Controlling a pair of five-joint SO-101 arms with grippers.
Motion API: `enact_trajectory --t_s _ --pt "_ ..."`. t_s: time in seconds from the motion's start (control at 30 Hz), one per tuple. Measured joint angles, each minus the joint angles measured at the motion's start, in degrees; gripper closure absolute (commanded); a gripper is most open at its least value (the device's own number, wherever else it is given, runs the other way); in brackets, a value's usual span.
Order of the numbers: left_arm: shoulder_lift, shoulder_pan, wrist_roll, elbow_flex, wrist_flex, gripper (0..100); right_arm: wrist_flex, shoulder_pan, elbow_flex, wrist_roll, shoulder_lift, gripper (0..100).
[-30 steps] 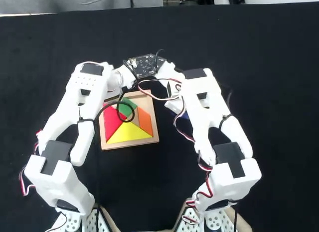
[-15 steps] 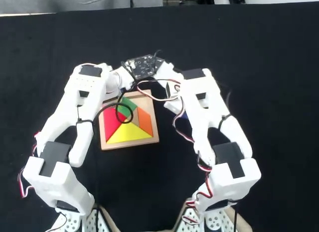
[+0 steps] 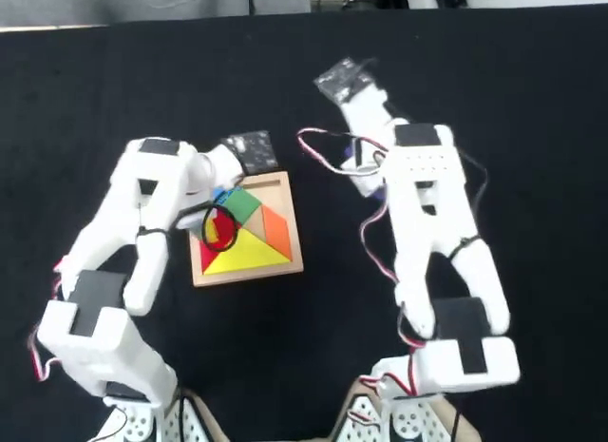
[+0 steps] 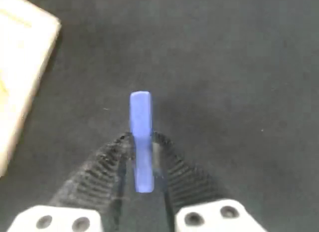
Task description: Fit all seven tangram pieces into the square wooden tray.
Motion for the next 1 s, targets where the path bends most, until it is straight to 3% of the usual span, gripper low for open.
enact_trajectory --t_s 0.17,0.37,0.47,0.7,0.9,1.0 --pt "-10.90 -5.98 3.52 0.09 7.74 68 0.97 -4.40 0.00 -0.26 -2.20 98.8" --pt "-24.09 -10.90 10.46 4.57 9.05 68 1.05 -6.42 0.00 -0.53 -2.29 98.8" --pt "-28.92 -14.33 18.64 4.75 9.05 68 1.05 -7.30 0.00 0.53 -2.29 98.8" --pt "-39.74 -26.29 42.81 11.34 9.58 68 -0.88 -13.36 0.00 10.73 -2.29 98.8" --pt "-47.91 -37.63 62.95 27.96 -0.18 68 -5.80 -14.59 0.00 11.52 -2.20 98.8" --pt "-50.37 -39.82 66.99 38.77 -9.49 68 -8.79 -15.82 0.00 12.40 1.32 98.8"
